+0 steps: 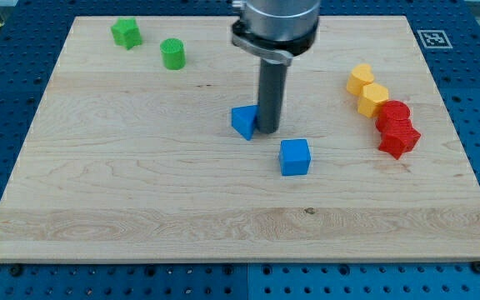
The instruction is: Move the triangle diagonal to the green circle
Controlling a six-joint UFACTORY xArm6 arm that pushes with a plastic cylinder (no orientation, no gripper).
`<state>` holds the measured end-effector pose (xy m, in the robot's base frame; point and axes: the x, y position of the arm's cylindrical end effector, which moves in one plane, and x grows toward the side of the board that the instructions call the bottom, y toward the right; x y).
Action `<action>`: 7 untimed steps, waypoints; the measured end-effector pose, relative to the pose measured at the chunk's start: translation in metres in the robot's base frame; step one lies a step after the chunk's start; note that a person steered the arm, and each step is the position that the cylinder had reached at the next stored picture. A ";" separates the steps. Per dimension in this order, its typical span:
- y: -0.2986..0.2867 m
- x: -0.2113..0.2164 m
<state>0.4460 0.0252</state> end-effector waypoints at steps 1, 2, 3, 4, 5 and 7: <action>0.000 0.010; 0.002 0.032; -0.006 0.037; -0.017 -0.012; -0.031 -0.059; -0.017 -0.001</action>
